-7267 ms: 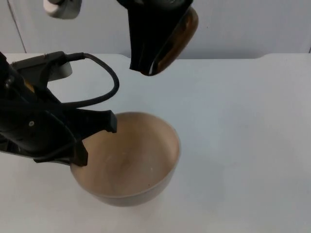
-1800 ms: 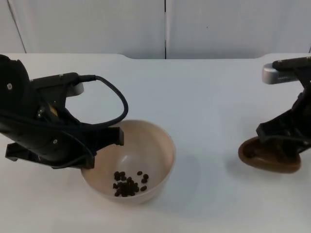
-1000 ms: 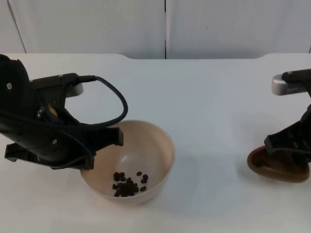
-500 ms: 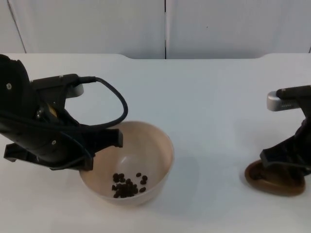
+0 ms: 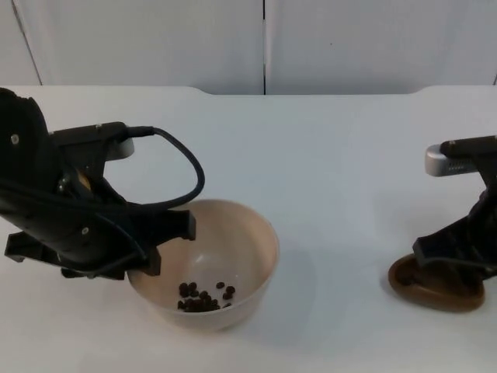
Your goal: Pick up the bowl with the left hand and pour the coffee beans from the cup into the bowl with the right hand.
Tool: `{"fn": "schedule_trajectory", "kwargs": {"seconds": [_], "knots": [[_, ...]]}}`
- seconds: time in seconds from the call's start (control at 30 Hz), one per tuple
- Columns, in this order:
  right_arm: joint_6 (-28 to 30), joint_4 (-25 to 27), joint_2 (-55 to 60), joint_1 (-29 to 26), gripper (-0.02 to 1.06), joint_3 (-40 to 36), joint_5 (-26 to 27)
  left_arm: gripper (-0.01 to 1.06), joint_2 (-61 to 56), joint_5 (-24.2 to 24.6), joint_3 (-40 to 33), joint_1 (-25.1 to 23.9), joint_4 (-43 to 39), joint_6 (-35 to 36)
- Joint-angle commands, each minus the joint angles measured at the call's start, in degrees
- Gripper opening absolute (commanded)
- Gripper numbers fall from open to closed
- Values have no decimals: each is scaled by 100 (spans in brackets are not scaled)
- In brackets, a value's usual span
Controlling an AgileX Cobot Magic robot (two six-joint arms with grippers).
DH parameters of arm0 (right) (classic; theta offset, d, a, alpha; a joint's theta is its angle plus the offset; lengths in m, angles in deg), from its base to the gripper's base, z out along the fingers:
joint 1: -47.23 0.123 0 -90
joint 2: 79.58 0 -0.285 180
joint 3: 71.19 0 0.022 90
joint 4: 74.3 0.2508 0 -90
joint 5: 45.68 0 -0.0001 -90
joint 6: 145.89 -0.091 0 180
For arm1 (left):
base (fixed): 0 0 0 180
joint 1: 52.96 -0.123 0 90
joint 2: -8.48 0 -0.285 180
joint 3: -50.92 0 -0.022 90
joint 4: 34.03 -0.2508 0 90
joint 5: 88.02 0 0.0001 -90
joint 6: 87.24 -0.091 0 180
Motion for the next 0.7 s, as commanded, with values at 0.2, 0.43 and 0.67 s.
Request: {"fn": "schedule_trajectory", "kwargs": {"seconds": [0.2, 0.43, 0.67], "knots": [[-37, 21, 126, -32, 21, -18, 145, 63, 9, 36, 10, -13, -29, 18], [-124, 21, 126, -32, 67, -18, 300, 63, 9, 135, 10, -13, -29, 32], [-124, 21, 58, -32, 73, 22, 405, 63, -3, 345, 10, -13, -29, 32]]}}
